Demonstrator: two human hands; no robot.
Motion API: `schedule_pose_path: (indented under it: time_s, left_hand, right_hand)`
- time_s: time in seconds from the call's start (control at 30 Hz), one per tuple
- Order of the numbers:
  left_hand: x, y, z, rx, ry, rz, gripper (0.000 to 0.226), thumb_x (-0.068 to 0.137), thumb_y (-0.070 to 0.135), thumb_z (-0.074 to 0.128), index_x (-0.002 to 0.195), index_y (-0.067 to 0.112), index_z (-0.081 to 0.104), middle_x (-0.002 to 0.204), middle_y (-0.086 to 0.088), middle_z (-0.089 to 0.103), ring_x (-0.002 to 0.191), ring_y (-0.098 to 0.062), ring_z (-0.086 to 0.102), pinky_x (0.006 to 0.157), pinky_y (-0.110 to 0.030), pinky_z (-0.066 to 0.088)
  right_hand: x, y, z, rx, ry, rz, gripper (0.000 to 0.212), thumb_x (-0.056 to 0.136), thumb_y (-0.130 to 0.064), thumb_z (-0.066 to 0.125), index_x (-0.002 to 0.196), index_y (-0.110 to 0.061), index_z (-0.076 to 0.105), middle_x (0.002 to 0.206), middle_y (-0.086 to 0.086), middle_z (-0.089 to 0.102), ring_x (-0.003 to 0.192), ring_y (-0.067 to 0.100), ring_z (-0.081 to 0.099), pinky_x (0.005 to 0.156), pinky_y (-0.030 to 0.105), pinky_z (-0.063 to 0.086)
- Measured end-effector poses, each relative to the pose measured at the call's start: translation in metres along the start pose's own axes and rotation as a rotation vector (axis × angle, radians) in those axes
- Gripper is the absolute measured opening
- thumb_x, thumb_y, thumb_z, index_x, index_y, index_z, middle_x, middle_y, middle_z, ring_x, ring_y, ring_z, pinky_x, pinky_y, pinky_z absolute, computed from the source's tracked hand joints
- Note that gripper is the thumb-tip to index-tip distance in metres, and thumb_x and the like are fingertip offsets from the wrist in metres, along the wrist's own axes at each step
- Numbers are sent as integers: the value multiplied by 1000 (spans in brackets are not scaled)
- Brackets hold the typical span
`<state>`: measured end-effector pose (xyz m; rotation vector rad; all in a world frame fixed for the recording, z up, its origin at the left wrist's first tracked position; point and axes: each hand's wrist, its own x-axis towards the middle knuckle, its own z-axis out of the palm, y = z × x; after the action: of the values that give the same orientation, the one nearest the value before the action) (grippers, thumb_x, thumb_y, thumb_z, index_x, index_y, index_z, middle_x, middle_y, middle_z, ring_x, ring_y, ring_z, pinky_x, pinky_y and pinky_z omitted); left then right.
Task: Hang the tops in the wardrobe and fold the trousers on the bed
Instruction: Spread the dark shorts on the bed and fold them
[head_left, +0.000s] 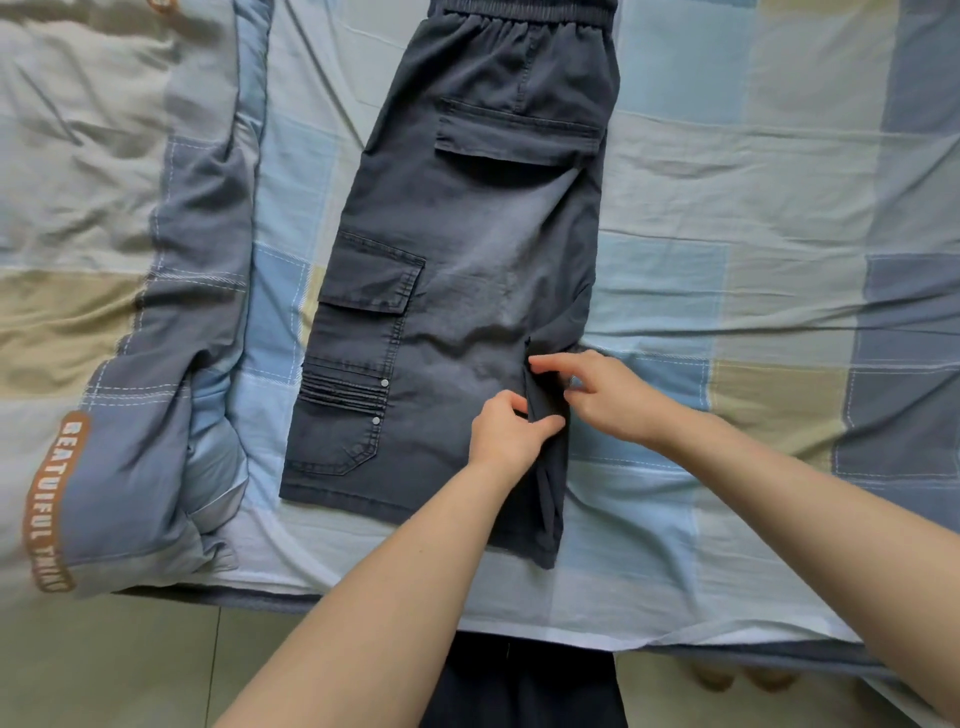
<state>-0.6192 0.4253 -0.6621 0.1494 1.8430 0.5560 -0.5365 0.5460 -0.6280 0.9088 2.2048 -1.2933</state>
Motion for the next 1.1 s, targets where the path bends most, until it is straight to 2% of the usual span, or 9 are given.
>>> schedule_pose_path:
  time_s: [0.27, 0.43, 0.5, 0.6, 0.7, 0.77, 0.87, 0.93, 1.1]
  left_hand:
    - [-1, -17, -25, -269, -162, -88, 10, 86, 18, 69, 79, 14, 63, 71, -1, 64, 58, -9, 58, 54, -19, 46]
    - [-6, -23, -49, -9, -242, -36, 9, 90, 9, 60, 83, 14, 60, 68, -4, 62, 59, -24, 63, 64, -31, 55]
    - [-10, -26, -65, 325, -319, 129, 14, 90, 7, 51, 88, 17, 60, 79, -5, 70, 68, -28, 71, 69, -30, 57]
    - [-10, -36, -106, 958, -203, 556, 18, 86, 10, 53, 99, 20, 60, 97, -2, 68, 89, -27, 64, 75, -37, 52]
    - [-5, -37, -158, 1279, -75, 1083, 23, 74, 2, 61, 94, 13, 66, 96, -6, 67, 92, -30, 64, 72, -36, 54]
    - [4, -34, -196, 1424, -64, 1308, 33, 85, 7, 45, 105, 12, 71, 114, -8, 69, 111, -30, 64, 89, -40, 55]
    - [22, -34, -244, 1681, -104, 1347, 54, 87, 2, 38, 137, 13, 56, 147, -8, 49, 137, -31, 43, 108, -49, 41]
    - [32, -38, -257, 1808, -149, 1317, 73, 81, -3, 44, 151, 17, 35, 159, -7, 28, 145, -33, 27, 115, -50, 30]
    - [46, -51, -248, 1864, -138, 1412, 76, 83, 4, 47, 153, 26, 28, 160, -10, 25, 142, -46, 26, 113, -59, 28]
  right_hand:
    - [-9, 13, 0, -719, 150, -421, 60, 74, 5, 55, 133, -7, 56, 139, 6, 54, 128, 28, 51, 94, 38, 47]
    - [-13, 20, 26, -982, -2, -569, 54, 89, -13, 30, 139, -7, 49, 146, 11, 46, 135, 26, 43, 109, 47, 38]
    - [-12, 20, 34, -1046, -46, -525, 55, 87, -16, 37, 141, -9, 46, 147, 11, 44, 136, 26, 42, 109, 47, 38]
    - [-8, 18, 45, -1011, -27, -448, 62, 86, -26, 51, 145, -9, 40, 150, 13, 39, 138, 27, 38, 110, 49, 36]
    - [-6, 14, 55, -891, -45, -421, 77, 83, -39, 58, 149, -10, 32, 152, 19, 32, 141, 32, 32, 112, 53, 30]
    - [-6, 10, 56, -780, -46, -406, 78, 77, -27, 67, 145, -6, 38, 151, 22, 32, 140, 36, 32, 110, 54, 32]
    - [-7, 9, 54, -646, 5, -448, 51, 71, -5, 70, 119, 5, 59, 145, 25, 41, 134, 40, 40, 102, 52, 43]
    - [-9, 15, 54, -678, 106, -548, 22, 88, -2, 52, 105, 4, 65, 141, 23, 48, 131, 38, 44, 101, 50, 45]
    - [-20, 35, 68, -939, 177, -675, 48, 101, -1, 17, 133, 1, 53, 148, 18, 41, 137, 31, 38, 107, 52, 38]
